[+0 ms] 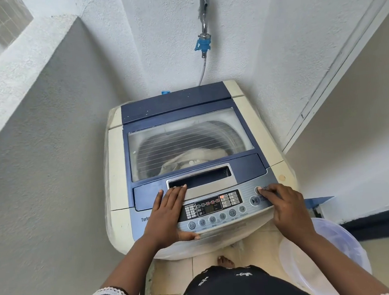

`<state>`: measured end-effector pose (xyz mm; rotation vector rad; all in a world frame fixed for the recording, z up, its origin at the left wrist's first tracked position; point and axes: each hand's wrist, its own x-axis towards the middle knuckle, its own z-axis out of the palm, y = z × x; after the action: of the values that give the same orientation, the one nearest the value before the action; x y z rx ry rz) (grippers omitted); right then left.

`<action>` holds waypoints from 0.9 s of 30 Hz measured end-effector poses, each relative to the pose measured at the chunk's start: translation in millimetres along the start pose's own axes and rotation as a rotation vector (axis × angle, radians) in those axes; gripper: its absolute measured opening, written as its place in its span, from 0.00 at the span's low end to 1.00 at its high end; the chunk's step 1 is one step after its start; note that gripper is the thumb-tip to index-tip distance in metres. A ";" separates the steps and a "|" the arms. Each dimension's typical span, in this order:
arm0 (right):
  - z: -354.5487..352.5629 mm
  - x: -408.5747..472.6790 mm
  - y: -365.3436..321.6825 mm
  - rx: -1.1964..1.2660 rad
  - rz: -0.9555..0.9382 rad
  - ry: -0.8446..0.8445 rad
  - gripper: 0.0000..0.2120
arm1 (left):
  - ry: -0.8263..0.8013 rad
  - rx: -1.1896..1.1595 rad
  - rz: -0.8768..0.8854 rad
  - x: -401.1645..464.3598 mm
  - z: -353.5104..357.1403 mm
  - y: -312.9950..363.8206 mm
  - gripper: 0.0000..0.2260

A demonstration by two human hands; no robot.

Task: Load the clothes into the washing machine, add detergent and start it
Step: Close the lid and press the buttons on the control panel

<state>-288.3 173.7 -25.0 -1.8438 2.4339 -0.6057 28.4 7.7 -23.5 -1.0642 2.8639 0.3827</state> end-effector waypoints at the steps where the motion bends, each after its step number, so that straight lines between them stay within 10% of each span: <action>1: -1.3 0.2 -2.9 0.027 0.036 -0.008 0.27 | -0.001 -0.001 0.003 0.2 -0.1 -0.1 0.58; 13: 4.2 40.4 -46.6 0.272 0.052 -0.027 0.16 | 0.165 -0.221 -0.117 7.6 -10.8 23.3 0.47; 19: 4.9 56.6 -75.1 0.575 -0.015 -0.107 0.13 | 0.310 -0.891 -0.111 29.3 -29.0 48.2 0.30; 27: 9.0 65.8 -115.5 0.995 0.089 -0.166 0.21 | 0.318 -1.470 -0.233 36.9 -40.2 77.7 0.44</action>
<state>-199.3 84.1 17.5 -1.2687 1.5821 -1.2728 -49.0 30.9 26.4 -1.5603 2.2530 2.6478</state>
